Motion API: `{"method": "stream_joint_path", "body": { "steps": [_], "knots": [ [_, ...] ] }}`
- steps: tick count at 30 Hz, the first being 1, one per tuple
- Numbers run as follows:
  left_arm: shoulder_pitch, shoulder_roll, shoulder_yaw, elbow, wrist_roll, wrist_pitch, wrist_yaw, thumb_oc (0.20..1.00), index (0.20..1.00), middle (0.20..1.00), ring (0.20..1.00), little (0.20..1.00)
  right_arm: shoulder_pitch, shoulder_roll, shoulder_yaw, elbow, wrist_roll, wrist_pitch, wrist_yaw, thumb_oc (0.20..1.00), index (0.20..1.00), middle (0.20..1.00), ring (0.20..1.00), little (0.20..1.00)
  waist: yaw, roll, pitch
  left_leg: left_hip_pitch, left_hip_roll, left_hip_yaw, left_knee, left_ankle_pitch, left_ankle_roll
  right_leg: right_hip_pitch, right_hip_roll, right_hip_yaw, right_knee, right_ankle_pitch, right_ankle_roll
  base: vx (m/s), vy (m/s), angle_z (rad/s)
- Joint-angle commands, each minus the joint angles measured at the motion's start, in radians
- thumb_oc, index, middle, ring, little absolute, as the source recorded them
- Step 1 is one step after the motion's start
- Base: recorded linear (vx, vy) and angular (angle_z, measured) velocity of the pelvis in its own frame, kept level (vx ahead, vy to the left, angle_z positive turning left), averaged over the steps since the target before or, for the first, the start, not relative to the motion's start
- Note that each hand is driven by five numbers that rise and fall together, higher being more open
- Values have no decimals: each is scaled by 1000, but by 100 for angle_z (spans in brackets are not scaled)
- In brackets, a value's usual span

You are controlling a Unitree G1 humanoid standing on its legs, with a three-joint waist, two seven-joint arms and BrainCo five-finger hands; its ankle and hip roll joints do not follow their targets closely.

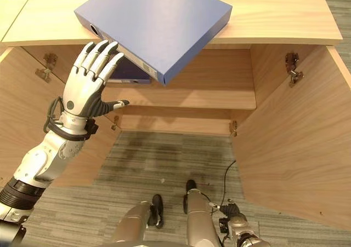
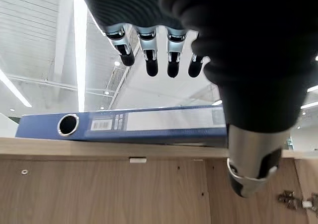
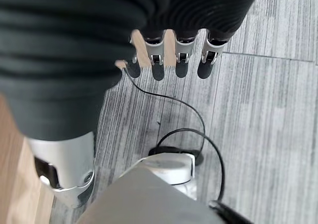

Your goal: Put the empty folder in the office cabinet

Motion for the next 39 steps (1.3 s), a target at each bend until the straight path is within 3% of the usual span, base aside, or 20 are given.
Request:
{"method": "stream_joint_path", "body": {
  "steps": [1, 17, 28, 39],
  "knots": [
    [-65, 13, 18, -17, 37, 22, 29, 1000, 1000, 1000, 1000, 1000, 18, -11, 16, 12, 25, -1, -5, 1000, 1000, 1000, 1000, 1000, -19, -14, -26, -25, -2, -11, 70, -99, 50, 61, -33, -1, -169, 52, 61, 0, 0, 0],
    [-168, -23, 17, -82, 78, 45, 65, 1000, 1000, 1000, 1000, 1000, 15, -4, 27, 26, 4, 1, -12, 1000, 1000, 1000, 1000, 1000, -37, -19, -41, -12, -3, -18, 2, -73, 38, 76, -37, -8, -225, 84, 71, 0, 0, 0],
    [-273, -25, -124, 20, 103, 51, 28, 1000, 1000, 1000, 1000, 1000, 3, -7, 36, 26, 11, -1, -18, 1000, 1000, 1000, 1000, 1000, -54, -12, -33, -1, 0, -25, -30, -65, 33, 89, -38, -11, -250, 96, 79, -3, 1, 0],
    [-311, -30, -146, 96, 106, 78, 21, 1000, 1000, 1000, 1000, 1000, 1, -16, 17, 36, 27, 3, -19, 1000, 1000, 1000, 1000, 1000, -63, -15, -31, 3, 3, -23, -33, -62, 34, 93, -40, -9, -252, 102, 80, -3, 1, 0]
  ]
}}
